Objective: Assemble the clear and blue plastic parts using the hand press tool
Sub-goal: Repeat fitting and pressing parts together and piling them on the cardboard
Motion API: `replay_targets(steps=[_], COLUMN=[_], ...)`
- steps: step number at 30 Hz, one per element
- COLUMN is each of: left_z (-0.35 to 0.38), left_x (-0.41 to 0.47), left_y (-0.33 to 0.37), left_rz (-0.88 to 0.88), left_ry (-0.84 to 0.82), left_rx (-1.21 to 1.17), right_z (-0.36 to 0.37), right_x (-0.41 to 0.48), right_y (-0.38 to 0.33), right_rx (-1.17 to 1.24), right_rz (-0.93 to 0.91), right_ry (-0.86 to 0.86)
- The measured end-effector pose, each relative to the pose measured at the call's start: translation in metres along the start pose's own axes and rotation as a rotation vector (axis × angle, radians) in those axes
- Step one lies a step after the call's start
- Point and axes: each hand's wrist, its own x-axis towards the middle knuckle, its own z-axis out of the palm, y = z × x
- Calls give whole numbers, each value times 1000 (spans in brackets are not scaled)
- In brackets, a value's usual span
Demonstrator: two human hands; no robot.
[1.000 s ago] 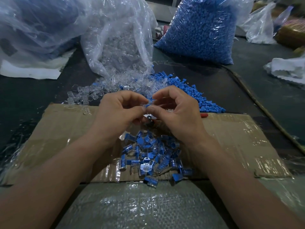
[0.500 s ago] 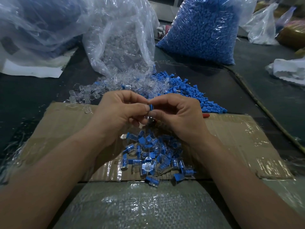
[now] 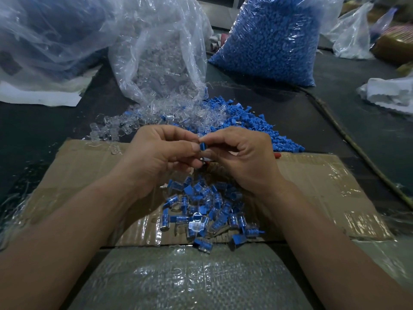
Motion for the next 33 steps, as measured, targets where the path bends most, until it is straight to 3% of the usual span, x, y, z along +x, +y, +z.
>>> replay_targets(steps=[9, 16, 19, 23, 26, 33], left_z=[1, -7, -7, -8, -7, -7], left_x=[0, 3, 4, 4, 4, 3], left_y=[-1, 1, 1, 0, 0, -1], left_rz=[-10, 23, 44, 59, 61, 47], left_ry=[10, 65, 79, 85, 85, 65], left_rx=[50, 0, -8, -15, -12, 16], right_z=[-2, -38, -56, -64, -58, -52], right_x=[1, 4, 4, 2, 1, 3], right_y=[-3, 16, 24, 22, 23, 17], right_rx=[-33, -74, -132, -99, -227, -380], right_rz=[3, 431, 549, 695, 667, 565], right_ry=[-60, -147, -291, -625, -762, -674])
